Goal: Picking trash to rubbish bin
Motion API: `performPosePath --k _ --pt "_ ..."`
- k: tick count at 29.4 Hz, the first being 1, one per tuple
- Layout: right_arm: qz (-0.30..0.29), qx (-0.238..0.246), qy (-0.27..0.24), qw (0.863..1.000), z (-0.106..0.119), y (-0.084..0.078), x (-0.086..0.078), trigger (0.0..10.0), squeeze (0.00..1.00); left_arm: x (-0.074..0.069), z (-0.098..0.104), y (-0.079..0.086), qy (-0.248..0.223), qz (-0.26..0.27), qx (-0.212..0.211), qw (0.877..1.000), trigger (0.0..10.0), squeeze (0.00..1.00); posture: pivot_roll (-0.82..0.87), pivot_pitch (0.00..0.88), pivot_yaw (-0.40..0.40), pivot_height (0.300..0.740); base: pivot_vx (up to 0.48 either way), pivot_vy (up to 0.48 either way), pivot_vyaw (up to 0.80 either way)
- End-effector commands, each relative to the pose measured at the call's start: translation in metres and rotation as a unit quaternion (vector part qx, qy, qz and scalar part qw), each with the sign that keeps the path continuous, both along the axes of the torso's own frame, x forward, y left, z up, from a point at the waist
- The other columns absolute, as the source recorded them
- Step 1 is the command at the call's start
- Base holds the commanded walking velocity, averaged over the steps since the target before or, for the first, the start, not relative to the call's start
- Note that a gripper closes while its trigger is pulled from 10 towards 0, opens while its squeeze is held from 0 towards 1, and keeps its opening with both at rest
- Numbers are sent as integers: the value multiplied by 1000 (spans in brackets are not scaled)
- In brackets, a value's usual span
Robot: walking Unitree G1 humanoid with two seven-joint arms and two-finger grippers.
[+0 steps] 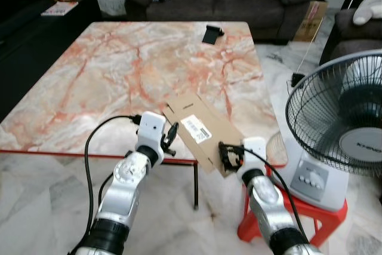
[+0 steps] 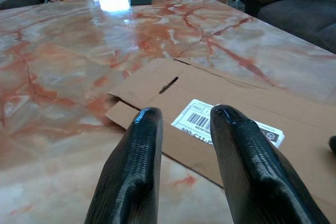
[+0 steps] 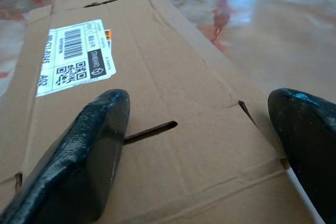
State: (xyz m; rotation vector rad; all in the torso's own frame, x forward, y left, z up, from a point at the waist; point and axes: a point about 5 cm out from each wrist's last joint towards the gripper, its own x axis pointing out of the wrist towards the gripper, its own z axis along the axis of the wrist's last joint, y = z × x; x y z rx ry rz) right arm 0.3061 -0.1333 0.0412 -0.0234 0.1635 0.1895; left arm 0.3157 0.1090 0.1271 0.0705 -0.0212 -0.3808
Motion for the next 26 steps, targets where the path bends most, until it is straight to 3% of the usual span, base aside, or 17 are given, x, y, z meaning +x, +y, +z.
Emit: performPosePath --k 1,13,15,16,21,26 --pt "14 -6 -18 1000 11 2 3 10000 0 -1 -1 -2 1 -6 4 1000 10000 0 54 33 34 740 0 0 0" --pt "25 36 -91 995 59 12 10 10000 0 0 0 -2 0 -5 2 1000 10000 0 50 30 31 740 0 0 0" --pt "26 35 -88 995 60 13 10 10000 0 0 0 -2 0 -6 1 1000 10000 0 50 30 31 740 0 0 0" --pt "30 -3 -46 998 47 20 18 10000 0 1 0 -3 -1 -6 2 1000 10000 0 49 26 34 740 0 0 0" --pt "49 -3 1 999 41 44 34 10000 0 2 1 -4 -2 -6 3 1000 10000 0 57 22 36 740 0 0 0" --pt "55 -19 22 998 40 57 42 10000 0 2 1 -3 -3 -5 4 1000 10000 0 71 15 35 740 0 0 0"
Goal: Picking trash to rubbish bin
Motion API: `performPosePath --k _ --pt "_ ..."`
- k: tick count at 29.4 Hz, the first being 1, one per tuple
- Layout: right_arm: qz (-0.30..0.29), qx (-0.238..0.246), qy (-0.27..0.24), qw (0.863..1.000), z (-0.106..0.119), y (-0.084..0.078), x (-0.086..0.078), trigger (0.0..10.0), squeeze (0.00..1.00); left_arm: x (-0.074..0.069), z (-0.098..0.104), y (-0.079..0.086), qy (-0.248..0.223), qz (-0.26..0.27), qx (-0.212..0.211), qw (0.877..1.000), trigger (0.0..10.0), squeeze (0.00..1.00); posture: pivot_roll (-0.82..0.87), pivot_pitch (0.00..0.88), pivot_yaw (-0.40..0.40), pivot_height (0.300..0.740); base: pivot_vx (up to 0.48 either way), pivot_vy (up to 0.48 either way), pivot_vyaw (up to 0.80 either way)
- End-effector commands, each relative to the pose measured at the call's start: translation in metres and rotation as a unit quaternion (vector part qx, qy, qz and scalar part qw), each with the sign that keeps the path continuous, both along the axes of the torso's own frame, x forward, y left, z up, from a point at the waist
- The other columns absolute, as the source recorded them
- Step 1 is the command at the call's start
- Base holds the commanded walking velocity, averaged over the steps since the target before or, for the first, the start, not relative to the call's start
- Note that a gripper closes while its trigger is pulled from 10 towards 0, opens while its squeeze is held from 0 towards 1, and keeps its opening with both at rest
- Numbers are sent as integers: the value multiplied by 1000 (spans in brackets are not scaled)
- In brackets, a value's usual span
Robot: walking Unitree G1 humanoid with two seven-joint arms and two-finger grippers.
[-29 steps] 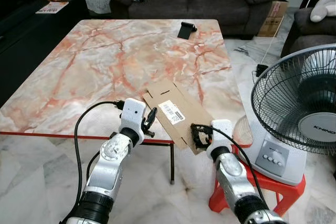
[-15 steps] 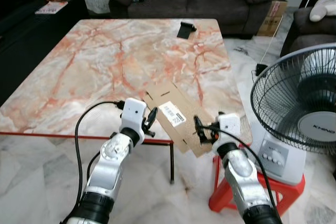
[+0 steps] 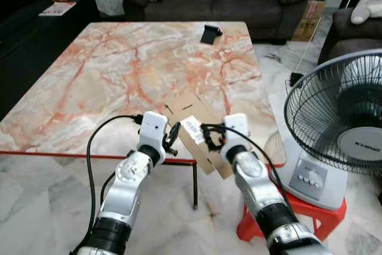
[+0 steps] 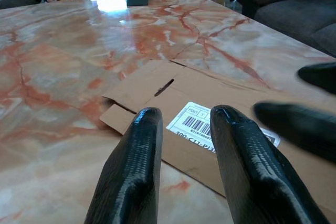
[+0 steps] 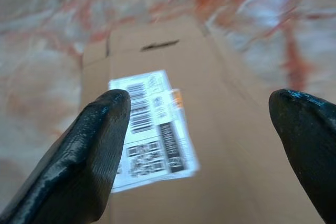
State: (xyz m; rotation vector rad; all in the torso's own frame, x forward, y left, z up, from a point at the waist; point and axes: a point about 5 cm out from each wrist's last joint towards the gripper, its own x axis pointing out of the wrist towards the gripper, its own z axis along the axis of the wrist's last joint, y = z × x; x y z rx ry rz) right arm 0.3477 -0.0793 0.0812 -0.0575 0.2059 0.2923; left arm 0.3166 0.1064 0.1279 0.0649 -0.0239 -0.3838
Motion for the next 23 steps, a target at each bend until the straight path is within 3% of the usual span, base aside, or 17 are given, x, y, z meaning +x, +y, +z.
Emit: performPosePath --k 1,11,23 --pt "2 -5 5 1000 1 6 3 10000 0 1 1 0 -3 -2 7 1000 10000 0 80 12 32 740 0 0 0" --pt "3 -26 41 999 -6 11 6 10000 0 -1 0 2 -3 2 9 1000 10000 0 99 0 32 740 0 0 0" --pt "-17 -18 67 997 -31 -2 -10 10000 0 -3 -2 1 1 -4 10 1000 10000 0 83 0 39 740 0 0 0"
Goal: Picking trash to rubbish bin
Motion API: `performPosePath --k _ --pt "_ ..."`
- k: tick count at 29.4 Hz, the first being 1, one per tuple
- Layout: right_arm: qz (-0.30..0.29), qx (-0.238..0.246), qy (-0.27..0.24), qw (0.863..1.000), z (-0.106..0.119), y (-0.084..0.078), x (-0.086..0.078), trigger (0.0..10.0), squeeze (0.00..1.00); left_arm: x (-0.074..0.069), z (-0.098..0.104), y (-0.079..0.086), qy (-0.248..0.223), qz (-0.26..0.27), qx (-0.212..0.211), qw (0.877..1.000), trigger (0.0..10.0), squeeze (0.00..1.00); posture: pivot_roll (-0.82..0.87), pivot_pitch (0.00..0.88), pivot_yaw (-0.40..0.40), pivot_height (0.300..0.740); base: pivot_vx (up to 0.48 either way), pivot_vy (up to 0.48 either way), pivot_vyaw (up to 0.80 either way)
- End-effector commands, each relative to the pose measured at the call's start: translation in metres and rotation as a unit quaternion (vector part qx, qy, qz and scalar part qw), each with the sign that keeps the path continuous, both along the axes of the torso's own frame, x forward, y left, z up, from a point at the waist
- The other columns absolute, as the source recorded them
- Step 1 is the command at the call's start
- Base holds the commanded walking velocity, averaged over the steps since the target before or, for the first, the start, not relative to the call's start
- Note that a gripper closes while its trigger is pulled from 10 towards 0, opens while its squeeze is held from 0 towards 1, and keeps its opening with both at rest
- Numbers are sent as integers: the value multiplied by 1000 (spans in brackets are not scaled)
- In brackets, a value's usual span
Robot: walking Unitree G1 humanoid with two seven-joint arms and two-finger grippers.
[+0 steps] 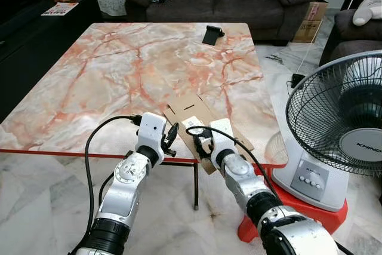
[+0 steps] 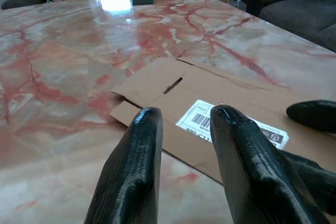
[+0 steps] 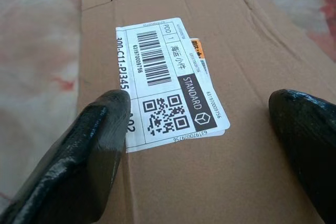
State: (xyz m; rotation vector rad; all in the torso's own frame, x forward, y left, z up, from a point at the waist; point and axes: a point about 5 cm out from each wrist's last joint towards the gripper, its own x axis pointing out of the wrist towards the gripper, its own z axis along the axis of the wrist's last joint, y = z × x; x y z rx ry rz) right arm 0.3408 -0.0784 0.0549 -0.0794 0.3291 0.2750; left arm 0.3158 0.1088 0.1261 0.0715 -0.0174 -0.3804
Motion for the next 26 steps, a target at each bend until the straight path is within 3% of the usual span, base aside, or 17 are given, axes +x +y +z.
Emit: performPosePath --k 1,14,16,18,22,26 --pt "-12 5 9 1000 -7 -5 -4 10000 0 -2 0 -2 -1 -7 7 1000 10000 0 83 0 39 740 0 0 0" --pt "-22 32 -31 999 -7 -12 -14 10000 0 -1 -1 -7 2 -20 7 1000 10000 0 49 0 53 740 0 0 0" --pt "-25 57 -73 995 7 -11 -9 10000 0 0 1 -7 -4 -20 1 1000 10000 0 47 0 53 740 0 0 0" --pt "-25 57 -73 995 7 -11 -9 10000 0 0 1 -7 -4 -20 1 1000 10000 0 47 0 53 740 0 0 0" --pt "-14 110 -196 974 55 -9 -1 10000 0 0 2 -6 -10 -15 -4 1000 10000 0 44 7 52 740 0 0 0" --pt "-11 126 -226 966 67 -14 -6 10000 0 0 1 -6 -9 -13 -5 1000 10000 0 34 14 52 740 0 0 0"
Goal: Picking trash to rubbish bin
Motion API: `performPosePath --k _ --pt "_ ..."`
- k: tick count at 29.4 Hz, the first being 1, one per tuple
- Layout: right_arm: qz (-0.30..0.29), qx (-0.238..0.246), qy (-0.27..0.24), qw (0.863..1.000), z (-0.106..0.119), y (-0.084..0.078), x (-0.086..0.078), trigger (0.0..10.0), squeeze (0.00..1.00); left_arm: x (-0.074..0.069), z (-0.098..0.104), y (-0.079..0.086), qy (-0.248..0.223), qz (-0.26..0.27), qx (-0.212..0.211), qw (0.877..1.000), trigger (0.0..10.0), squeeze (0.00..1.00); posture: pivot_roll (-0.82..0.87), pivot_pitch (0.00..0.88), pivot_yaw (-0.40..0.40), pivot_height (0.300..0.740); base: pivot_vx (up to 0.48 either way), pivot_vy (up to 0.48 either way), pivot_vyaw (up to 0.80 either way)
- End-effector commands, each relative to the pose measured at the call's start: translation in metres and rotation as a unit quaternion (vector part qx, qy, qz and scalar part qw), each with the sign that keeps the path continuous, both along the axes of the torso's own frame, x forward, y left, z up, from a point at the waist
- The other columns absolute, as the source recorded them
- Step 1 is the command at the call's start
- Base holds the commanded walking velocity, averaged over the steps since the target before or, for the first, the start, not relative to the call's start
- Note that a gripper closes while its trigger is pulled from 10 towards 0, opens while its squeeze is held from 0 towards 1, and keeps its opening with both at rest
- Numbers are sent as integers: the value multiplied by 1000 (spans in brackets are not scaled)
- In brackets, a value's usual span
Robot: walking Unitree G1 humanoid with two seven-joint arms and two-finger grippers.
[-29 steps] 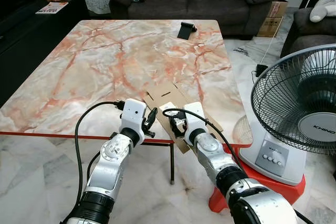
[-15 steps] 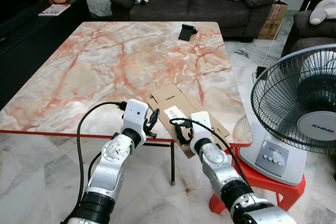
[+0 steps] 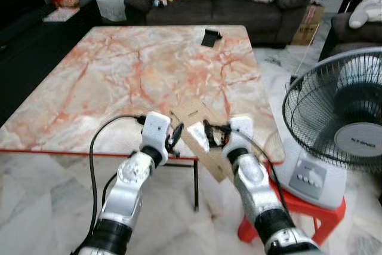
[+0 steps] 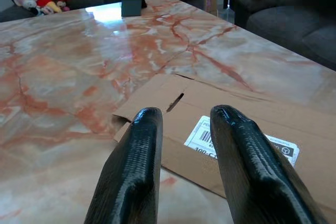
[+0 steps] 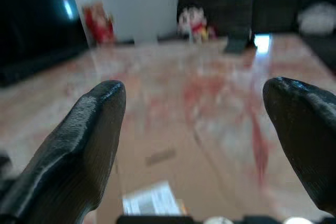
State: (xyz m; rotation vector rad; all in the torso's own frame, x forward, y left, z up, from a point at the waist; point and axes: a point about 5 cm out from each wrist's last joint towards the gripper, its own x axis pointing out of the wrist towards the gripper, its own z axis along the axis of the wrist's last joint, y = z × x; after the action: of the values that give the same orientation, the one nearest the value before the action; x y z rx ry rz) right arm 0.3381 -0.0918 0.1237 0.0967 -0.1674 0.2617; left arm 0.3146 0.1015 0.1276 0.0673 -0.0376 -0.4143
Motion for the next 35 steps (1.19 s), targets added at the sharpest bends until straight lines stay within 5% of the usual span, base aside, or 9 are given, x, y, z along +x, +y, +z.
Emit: performPosePath --k 1,7,11,17,28,35 --pt "4 7 4 1000 -2 -1 -4 10000 0 1 0 2 0 4 -1 1000 10000 0 34 14 52 740 0 0 0" --pt "-55 56 74 994 -35 -49 -30 10000 0 2 -2 1 2 5 -4 1000 10000 0 25 20 46 740 0 0 0" --pt "-75 60 89 991 -44 -64 -39 10000 0 2 -3 2 4 5 -4 1000 10000 0 25 20 46 740 0 0 0" --pt "-127 88 121 980 -59 -108 -57 10000 0 2 -3 1 4 4 -5 1000 10000 0 13 26 44 740 0 0 0" --pt "-110 217 176 954 -77 -135 -79 10000 0 2 -4 1 8 0 -4 1000 10000 0 6 27 44 740 0 0 0" --pt "-69 250 209 943 -89 -143 -97 10000 0 1 -6 2 11 -1 -2 1000 10000 0 11 31 42 740 0 0 0"
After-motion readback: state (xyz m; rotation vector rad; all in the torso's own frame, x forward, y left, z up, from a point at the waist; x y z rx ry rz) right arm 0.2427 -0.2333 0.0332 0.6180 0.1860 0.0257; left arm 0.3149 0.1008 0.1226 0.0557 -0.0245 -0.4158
